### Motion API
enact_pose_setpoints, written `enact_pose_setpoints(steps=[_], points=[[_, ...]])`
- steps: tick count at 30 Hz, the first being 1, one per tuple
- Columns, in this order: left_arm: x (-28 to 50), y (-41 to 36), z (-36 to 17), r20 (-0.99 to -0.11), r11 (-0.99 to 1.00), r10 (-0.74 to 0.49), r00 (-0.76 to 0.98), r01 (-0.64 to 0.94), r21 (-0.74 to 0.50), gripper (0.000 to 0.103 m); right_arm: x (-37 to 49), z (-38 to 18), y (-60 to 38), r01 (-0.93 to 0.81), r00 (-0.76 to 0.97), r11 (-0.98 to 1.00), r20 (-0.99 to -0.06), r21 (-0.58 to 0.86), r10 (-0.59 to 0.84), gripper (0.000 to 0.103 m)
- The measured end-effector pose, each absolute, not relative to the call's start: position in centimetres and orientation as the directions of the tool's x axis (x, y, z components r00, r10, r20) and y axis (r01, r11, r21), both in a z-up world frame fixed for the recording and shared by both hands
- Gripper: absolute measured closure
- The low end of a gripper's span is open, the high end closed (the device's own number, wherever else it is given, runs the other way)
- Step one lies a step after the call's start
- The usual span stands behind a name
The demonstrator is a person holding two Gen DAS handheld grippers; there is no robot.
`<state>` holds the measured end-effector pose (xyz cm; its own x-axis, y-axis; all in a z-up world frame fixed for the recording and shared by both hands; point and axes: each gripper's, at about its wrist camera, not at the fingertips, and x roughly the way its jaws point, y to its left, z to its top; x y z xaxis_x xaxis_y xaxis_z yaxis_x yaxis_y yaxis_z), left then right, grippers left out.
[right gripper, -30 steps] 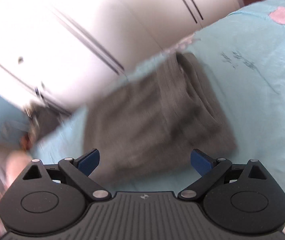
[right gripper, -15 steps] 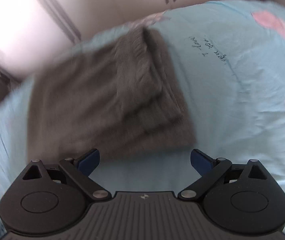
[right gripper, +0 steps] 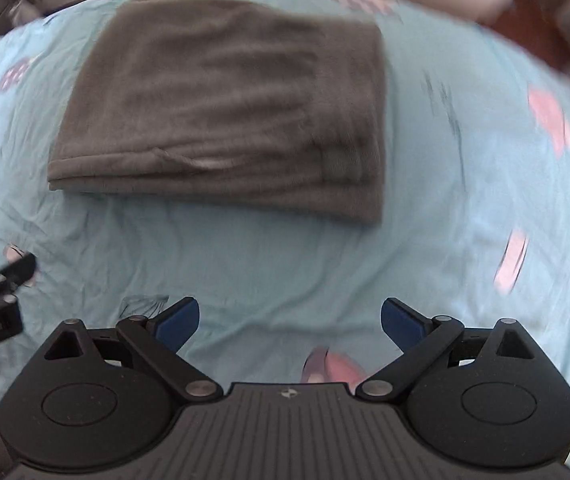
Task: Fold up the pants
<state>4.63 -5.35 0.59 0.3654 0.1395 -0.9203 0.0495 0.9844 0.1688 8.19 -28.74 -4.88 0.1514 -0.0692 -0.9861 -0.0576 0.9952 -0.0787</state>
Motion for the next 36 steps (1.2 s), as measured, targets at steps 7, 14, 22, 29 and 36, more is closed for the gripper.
enact_pose_setpoints(steps=[7, 14, 22, 29, 36], points=[[6.6, -6.0, -0.2, -0.944, 0.983, 0.158, 0.289, 0.046, 0.179, 0.003, 8.6, -5.3, -29.7, 0.074, 0.188, 0.997, -0.982, 0.033, 0.019, 0.005], [7.3, -7.4, -0.2, -0.952, 0.984, 0.139, 0.274, 0.072, 0.165, 0.003, 8.2, -3.7, -29.1, 0.054, 0.218, 0.998, -0.974, -0.041, -0.052, 0.005], [7.6, -8.3, -0.6, -0.956, 0.983, 0.14, 0.259, 0.077, 0.165, 0.003, 8.8, -3.2, -29.6, 0.063, 0.25, 0.998, -0.968, -0.024, -0.039, 0.005], [7.8, -8.7, -1.0, -0.958, 0.983, 0.141, 0.249, 0.081, 0.166, 0.003, 8.8, -3.7, -30.2, 0.07, 0.238, 0.997, -0.97, -0.022, -0.038, 0.005], [7.8, -8.6, -1.1, -0.959, 0.982, 0.148, 0.241, 0.081, 0.172, 0.003, 8.9, -4.0, -30.2, 0.078, 0.233, 0.997, -0.971, -0.025, -0.042, 0.005]])
